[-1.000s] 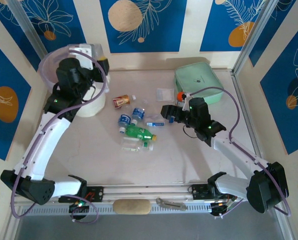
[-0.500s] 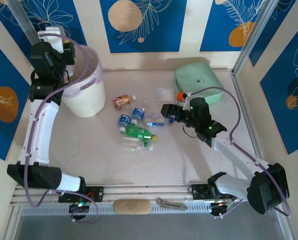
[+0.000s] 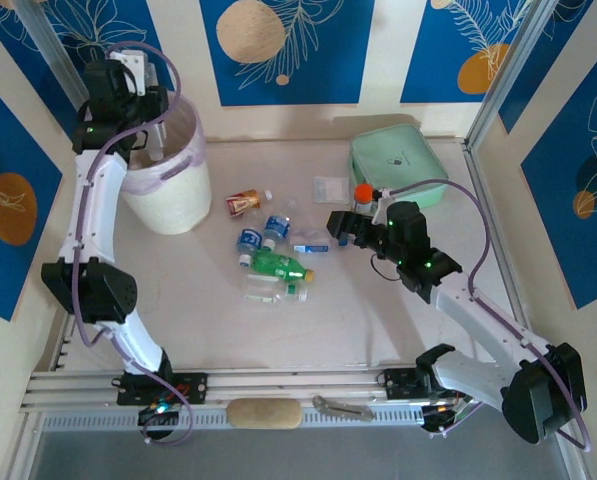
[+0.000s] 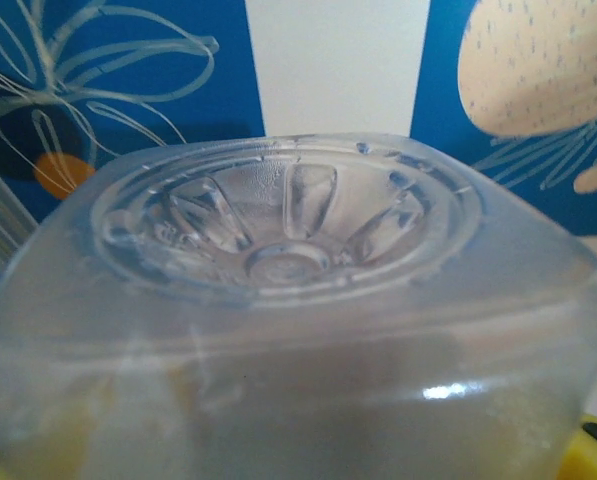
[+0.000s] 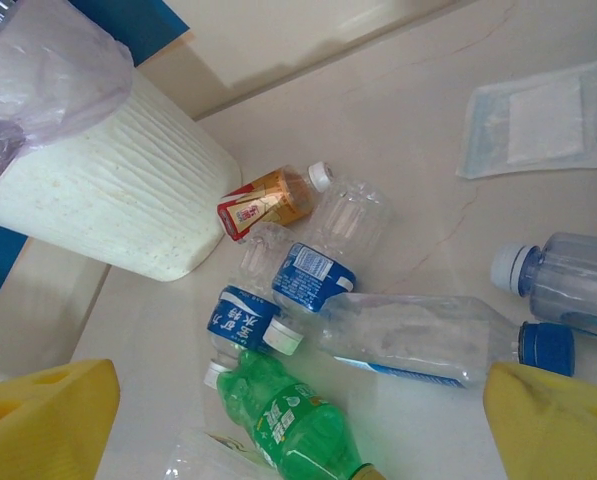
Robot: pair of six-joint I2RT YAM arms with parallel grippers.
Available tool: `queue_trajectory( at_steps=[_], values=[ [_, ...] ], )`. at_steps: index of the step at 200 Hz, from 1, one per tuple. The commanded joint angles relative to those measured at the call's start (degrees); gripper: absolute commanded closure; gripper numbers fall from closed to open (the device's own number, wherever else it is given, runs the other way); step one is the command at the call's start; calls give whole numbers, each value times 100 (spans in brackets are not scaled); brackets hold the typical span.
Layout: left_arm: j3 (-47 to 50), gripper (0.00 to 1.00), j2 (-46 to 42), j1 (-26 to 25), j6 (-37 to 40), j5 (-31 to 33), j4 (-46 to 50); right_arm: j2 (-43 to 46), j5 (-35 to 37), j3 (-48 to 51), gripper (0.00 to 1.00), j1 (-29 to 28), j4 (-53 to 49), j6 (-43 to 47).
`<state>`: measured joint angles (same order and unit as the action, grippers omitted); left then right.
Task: Put the plastic bottles in the bin
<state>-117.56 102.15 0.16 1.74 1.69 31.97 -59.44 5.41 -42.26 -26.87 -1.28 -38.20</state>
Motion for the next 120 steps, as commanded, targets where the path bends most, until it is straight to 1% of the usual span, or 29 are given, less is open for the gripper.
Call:
queue_trajectory(
  at_steps=[1,16,35,48,71,85,101,120],
  values=[
    [-272,57,175,45,-137,-318,750,139,92,17,6,-37,-142,4],
    [-276,54,254,45,-173,-297,881,143,75,-33,6,-46,-251,23],
    [-283,52,331,45,-169,-284,1040,192,74,-29,6,-55,-347,23],
    [-277,48,341,45,-174,-251,1111,266,92,-27,6,-63,-416,9],
    [-313,30,302,45,-208,-213,1215,443,142,0,6,-64,-551,-2],
    [-355,12,233,45,-289,-213,1256,587,183,1,6,-64,-665,-12],
    [-384,0,82,45,-422,-310,1269,727,245,12,6,-72,-823,-38],
    [-399,0,-181,46,-643,-583,1258,862,315,12,6,-72,-1022,-76]
  ],
)
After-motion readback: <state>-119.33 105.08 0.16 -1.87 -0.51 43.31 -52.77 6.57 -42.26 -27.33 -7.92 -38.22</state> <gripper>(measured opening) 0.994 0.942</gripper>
